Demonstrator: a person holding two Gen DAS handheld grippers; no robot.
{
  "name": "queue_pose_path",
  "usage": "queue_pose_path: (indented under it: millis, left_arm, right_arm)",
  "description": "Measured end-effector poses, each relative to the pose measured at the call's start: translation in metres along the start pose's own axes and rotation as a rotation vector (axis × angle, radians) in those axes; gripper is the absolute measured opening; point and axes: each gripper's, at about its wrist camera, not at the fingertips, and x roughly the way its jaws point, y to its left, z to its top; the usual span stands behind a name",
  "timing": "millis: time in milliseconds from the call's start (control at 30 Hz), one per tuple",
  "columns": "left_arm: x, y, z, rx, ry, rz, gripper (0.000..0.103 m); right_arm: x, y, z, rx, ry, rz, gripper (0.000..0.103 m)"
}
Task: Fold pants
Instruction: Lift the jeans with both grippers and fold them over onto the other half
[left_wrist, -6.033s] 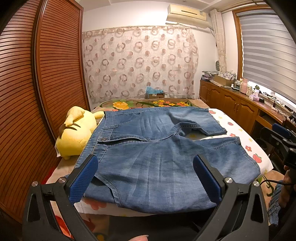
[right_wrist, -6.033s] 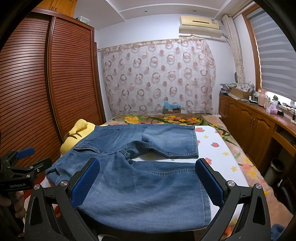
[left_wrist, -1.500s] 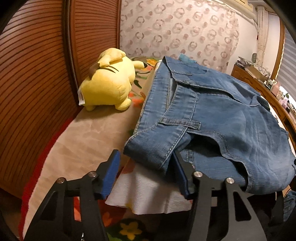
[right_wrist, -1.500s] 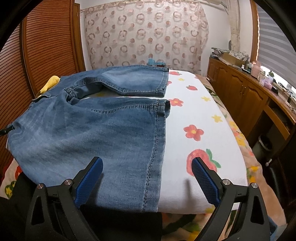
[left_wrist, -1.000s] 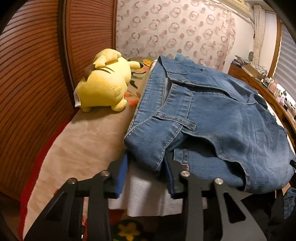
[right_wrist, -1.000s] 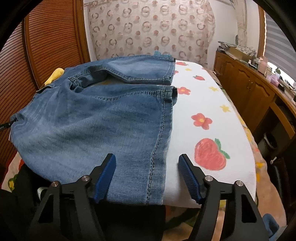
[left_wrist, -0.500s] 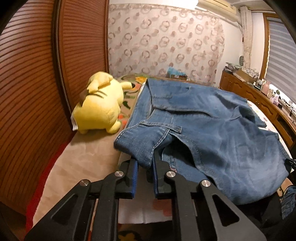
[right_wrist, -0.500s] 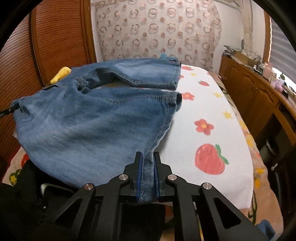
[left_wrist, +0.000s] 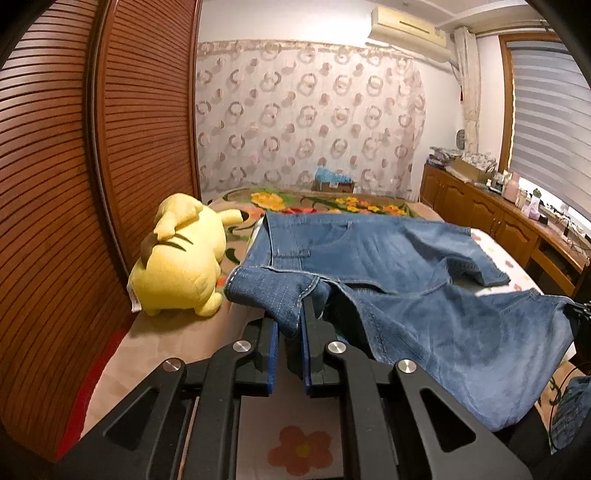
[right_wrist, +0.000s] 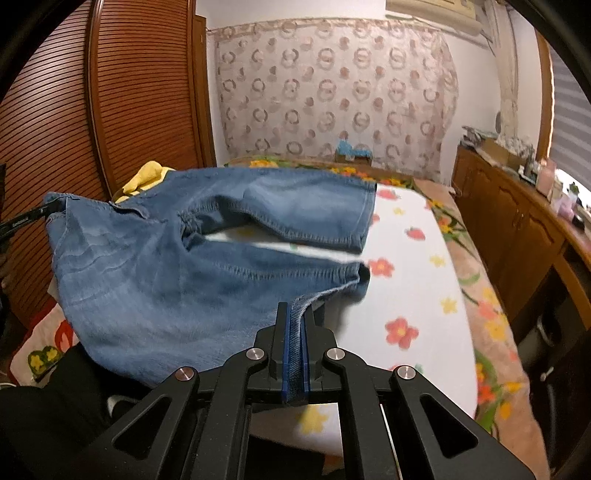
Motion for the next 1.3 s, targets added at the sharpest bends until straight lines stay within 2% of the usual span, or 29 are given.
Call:
queue_pose_path:
  millis: [233,567,1000,1300]
  left_arm:
    - [0.004,0.003,0.021,-0.01,-0.049,-0.002,0.011]
    - [0.034,0.005,0.053,-0.032,-0.087,0.017,0.01]
    - [0.1,0.004,0.113,-0.032,-0.107,0.044,0.009]
    - [0.164,0.0,0.139,-0.013,-0.071,0.063,0.009]
  right_arm:
    - [0.005,-0.008,0.024,-0.021,-0.05,-0.027,0.003]
    - [0.038,-0.027,0.055,-0.033,-0.062,-0.062,0.003]
    - [0.075,-0.046,0.09,-0.028,-0.108,-0.07,0.003]
    - [0.128,-0.05,0.105,-0.056,-0.092,-0.085,0.003]
